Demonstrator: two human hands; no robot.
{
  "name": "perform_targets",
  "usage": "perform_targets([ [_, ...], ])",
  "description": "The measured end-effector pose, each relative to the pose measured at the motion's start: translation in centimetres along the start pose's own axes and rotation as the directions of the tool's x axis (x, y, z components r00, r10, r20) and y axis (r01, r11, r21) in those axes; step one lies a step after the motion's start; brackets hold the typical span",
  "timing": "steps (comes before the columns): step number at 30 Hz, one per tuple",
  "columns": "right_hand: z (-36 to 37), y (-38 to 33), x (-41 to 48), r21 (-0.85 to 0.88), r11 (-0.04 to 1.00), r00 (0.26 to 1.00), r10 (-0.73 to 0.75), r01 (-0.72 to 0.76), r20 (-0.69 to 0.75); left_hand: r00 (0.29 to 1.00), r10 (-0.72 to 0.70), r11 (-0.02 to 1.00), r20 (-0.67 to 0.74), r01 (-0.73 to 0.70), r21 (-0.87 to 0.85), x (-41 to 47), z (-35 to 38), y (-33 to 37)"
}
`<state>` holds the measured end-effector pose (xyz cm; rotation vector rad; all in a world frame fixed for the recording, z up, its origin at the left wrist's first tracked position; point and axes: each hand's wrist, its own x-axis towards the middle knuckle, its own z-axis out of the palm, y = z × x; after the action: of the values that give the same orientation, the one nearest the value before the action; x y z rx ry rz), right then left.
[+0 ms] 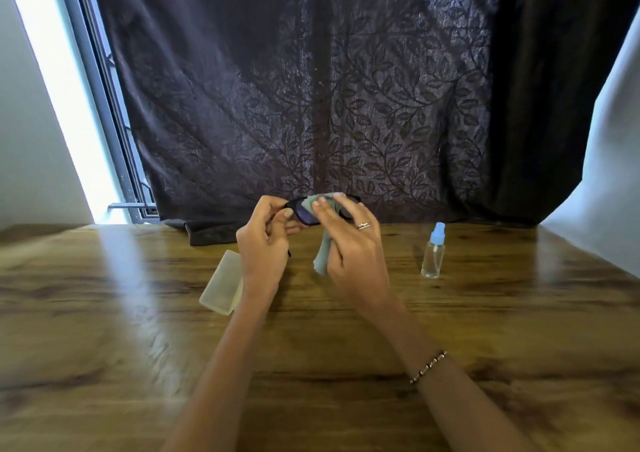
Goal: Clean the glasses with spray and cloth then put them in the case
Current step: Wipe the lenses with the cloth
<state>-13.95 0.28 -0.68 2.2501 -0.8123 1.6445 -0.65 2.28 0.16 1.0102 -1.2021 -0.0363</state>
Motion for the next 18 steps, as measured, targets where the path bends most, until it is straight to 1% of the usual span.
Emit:
perform_targets([
  [2, 0.09, -0.42, -0.17, -0.003, 0.995, 0.994, -0.097, 0.097, 0.044, 0.999, 0.036, 0.999, 0.015, -0.036, 0.021, -0.11, 0.09, 0.14],
  [3, 0.1, -0.41, -0.14, -0.03, 0.992, 0.991, -0.118, 0.12, 0.061, 0.999, 0.043, 0.999, 0.022, -0.043, 0.01, -0.21, 0.2, 0.29],
  [5, -0.02, 0.01, 0.11, -0.106, 0.992, 0.997, -0.062, 0.065, 0.037, 0.999, 0.026, 0.999, 0.026, -0.026, -0.033, -0.21, 0.27, 0.5],
  [7, -0.26, 0.27, -0.01, -0.128, 0.992, 1.0, 0.0, -0.001, -0.005, 1.0, -0.004, 0.999, 0.002, 0.004, -0.043, -0.08, 0.21, 0.33],
  [9, -0.21, 0.09, -0.3, -0.086, 0.995, 0.999, -0.044, 0.044, 0.006, 1.0, -0.011, 0.999, -0.005, 0.01, -0.034, 0.02, 0.07, -0.03],
  [11, -0.06, -0.14, -0.2, -0.062, 0.993, 0.994, -0.096, 0.099, 0.058, 1.0, 0.012, 1.0, 0.006, -0.012, -0.013, -0.06, 0.09, -0.01],
  [12, -0.08, -0.03, 0.02, -0.078, 0.992, 0.994, -0.089, 0.094, 0.063, 1.0, 0.013, 1.0, 0.012, -0.013, -0.014, -0.1, 0.14, 0.1],
  [15, -0.37, 0.34, 0.15, -0.12, 0.992, 1.0, -0.03, 0.03, 0.005, 1.0, -0.011, 0.999, -0.006, 0.011, -0.053, -0.1, 0.23, 0.25],
  [16, -0.35, 0.16, 0.0, -0.111, 0.992, 0.999, -0.052, 0.052, -0.002, 1.0, -0.009, 0.999, -0.011, 0.009, -0.047, -0.08, 0.21, 0.21],
  [18, -0.12, -0.48, -0.19, -0.103, 0.986, 0.991, -0.127, 0.13, 0.033, 1.0, 0.013, 1.0, 0.007, -0.012, -0.009, -0.2, 0.25, -0.02],
])
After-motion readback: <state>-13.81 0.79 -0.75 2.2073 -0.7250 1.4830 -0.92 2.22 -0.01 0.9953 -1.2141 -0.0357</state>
